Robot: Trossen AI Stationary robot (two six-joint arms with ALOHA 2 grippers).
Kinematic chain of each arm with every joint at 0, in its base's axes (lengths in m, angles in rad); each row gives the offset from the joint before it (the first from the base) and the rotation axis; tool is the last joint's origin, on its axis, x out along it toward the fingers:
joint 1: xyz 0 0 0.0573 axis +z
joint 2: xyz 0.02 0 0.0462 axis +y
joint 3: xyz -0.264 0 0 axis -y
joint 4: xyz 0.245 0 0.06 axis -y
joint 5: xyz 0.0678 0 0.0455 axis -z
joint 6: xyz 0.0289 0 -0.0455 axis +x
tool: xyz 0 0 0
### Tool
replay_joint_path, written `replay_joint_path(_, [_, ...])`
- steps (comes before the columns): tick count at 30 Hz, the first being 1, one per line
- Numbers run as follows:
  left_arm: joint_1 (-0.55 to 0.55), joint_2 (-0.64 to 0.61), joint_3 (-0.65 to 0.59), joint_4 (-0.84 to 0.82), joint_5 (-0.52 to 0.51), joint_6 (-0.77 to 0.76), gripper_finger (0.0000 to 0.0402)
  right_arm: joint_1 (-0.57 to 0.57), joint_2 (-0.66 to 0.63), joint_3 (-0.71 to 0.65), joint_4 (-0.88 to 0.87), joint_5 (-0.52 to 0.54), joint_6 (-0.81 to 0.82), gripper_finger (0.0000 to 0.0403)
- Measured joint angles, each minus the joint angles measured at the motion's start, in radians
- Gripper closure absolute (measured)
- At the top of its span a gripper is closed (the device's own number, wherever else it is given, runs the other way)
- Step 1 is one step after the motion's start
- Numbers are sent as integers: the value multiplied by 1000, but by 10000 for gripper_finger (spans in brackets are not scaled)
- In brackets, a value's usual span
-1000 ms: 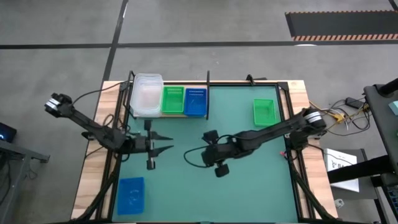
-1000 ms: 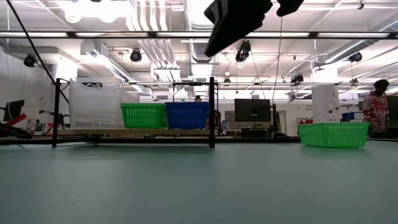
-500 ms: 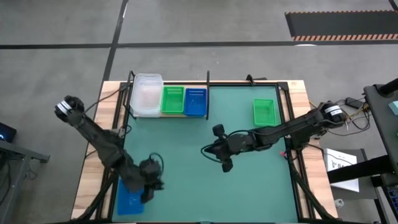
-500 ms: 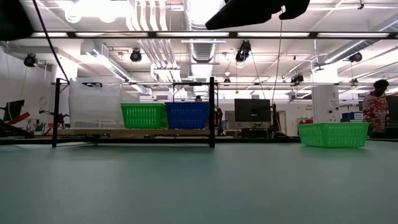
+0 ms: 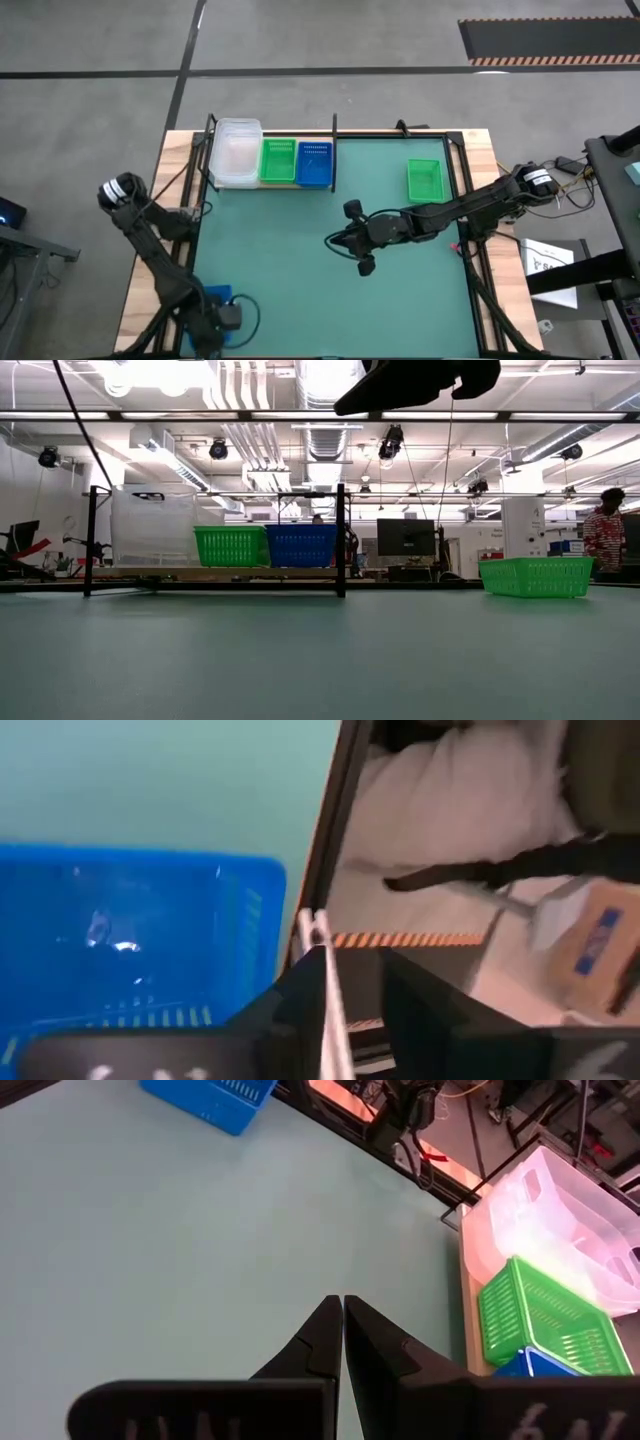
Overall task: Stack baskets on shelf by color
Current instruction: Stack the blue bin on top of the other blue bins on the shelf
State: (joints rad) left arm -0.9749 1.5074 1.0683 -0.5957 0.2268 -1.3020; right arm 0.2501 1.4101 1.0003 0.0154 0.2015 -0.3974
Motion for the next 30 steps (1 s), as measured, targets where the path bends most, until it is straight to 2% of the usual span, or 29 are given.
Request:
replay_joint_path(9, [-92, 95, -1, -13, 3, 29, 254, 0, 0, -2, -16, 0, 4, 394])
replay_joint_path(15, [-98, 121, -14, -50, 1, 34, 249, 0, 0, -2, -19, 0, 4, 394])
replay_joint_path(22, [-98, 73, -6, -50, 8, 27, 249, 0, 0, -2, -18, 0, 5, 394])
replay_joint_path(30, [-97, 15, -2, -203, 11, 35, 249, 0, 0, -2, -18, 0, 12, 394])
